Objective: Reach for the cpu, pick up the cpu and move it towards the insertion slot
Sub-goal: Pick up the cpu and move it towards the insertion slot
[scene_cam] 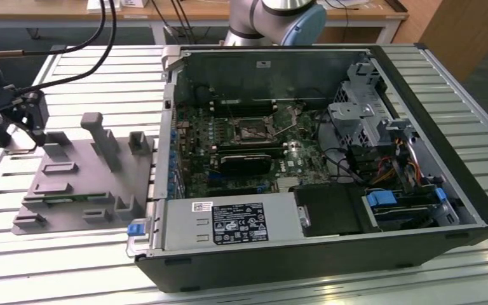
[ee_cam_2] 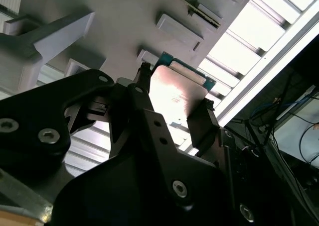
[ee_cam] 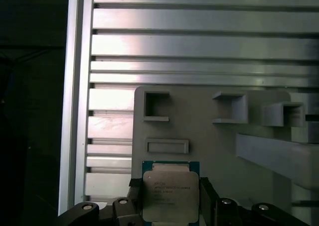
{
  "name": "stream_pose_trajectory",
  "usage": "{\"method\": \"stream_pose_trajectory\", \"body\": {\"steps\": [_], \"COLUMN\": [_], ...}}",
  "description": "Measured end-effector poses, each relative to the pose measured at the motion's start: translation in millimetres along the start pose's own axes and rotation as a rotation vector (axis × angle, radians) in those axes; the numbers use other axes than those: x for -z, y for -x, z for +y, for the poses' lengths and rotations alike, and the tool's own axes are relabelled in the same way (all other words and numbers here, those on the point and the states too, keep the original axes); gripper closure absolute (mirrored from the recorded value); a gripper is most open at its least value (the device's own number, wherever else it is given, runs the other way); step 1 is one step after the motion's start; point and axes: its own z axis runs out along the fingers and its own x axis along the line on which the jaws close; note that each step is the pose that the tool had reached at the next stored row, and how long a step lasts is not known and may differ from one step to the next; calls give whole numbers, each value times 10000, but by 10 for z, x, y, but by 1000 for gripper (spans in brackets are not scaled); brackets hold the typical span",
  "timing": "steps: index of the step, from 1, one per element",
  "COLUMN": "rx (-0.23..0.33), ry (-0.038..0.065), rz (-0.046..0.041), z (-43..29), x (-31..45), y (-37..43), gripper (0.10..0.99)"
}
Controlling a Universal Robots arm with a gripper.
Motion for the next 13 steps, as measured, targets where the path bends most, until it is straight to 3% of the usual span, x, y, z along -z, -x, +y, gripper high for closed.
{"method": "stream_pose_trajectory", "body": {"steps": [13], "rx": [0], "ry": [0], "rz": [1], "z": [8], "x": [119], "y": [-1], "gripper": [541]}}
